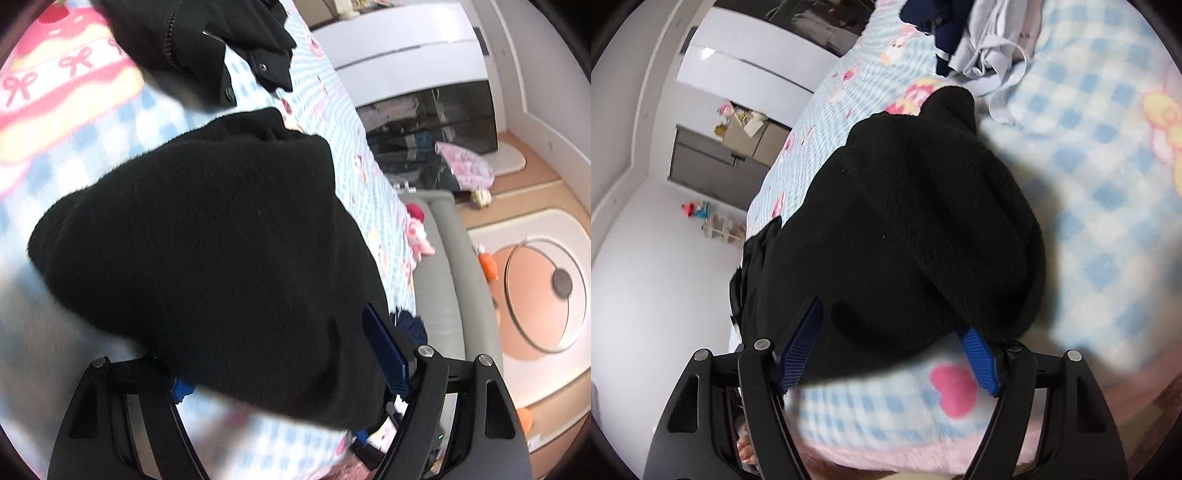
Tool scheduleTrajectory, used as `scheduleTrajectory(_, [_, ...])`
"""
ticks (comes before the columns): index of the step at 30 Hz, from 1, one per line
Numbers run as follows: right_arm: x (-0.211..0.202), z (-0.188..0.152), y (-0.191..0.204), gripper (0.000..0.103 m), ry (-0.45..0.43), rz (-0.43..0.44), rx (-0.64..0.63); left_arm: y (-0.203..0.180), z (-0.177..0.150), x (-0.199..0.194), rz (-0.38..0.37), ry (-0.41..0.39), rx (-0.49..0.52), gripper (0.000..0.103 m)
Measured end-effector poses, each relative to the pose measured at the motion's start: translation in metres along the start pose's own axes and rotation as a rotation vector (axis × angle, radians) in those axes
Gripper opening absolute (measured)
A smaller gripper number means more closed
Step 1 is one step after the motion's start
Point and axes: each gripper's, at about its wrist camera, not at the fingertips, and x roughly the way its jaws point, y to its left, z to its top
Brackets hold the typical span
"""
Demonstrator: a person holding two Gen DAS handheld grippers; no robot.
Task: Fold clothes
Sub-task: 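Grip the folded jacket with both grippers and lift it up, rolling it over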
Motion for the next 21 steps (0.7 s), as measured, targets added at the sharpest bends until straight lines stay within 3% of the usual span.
scheduleTrajectory(2, [0.010,-0.001,-0.003,0.084,-0.004,0.005,0.042,-0.002,-0.003,0.011,0.015,-0.011,0.016,0.084])
scheduleTrajectory(4, [0.018,-0.007,0.005,0.085,-0.026,-0.031,0.015,-0.007,-0.013,0.022,0.091,0.006,0.100,0.084])
scheduleTrajectory(7, [0.021,-0.007,0.013,0.084,-0.074,-0.050,0.006,-0.024,-0.010,0.025,0.113,-0.044,0.182,0.084])
scheduleTrajectory(9, [0.012,0.003,0.011,0.076,-0.112,-0.015,0.076,-0.034,0.006,0.029,0.055,-0.057,0.171,0.084])
scheduleTrajectory(11, [0.008,0.016,0.009,0.075,-0.124,0.068,0.133,-0.039,0.014,0.038,0.046,-0.051,0.177,0.084])
scheduleTrajectory(12, [0.012,0.022,0.009,0.076,-0.111,0.075,0.136,-0.038,0.014,0.049,0.086,-0.029,0.182,0.084])
scheduleTrajectory(14, [0.033,0.022,0.007,0.082,-0.054,0.000,0.111,-0.022,0.010,0.065,0.072,-0.011,0.151,0.095])
scheduleTrajectory(16, [0.048,0.015,0.009,0.082,-0.041,-0.058,0.068,-0.015,0.010,0.075,0.061,-0.007,0.129,0.095])
scheduleTrajectory(18, [0.051,0.015,0.018,0.088,-0.071,-0.060,0.017,-0.016,0.016,0.080,0.054,-0.014,0.118,0.098])
scheduleTrajectory(21, [0.060,0.024,0.020,0.097,-0.087,-0.044,0.074,-0.020,0.026,0.085,0.047,-0.035,0.091,0.098])
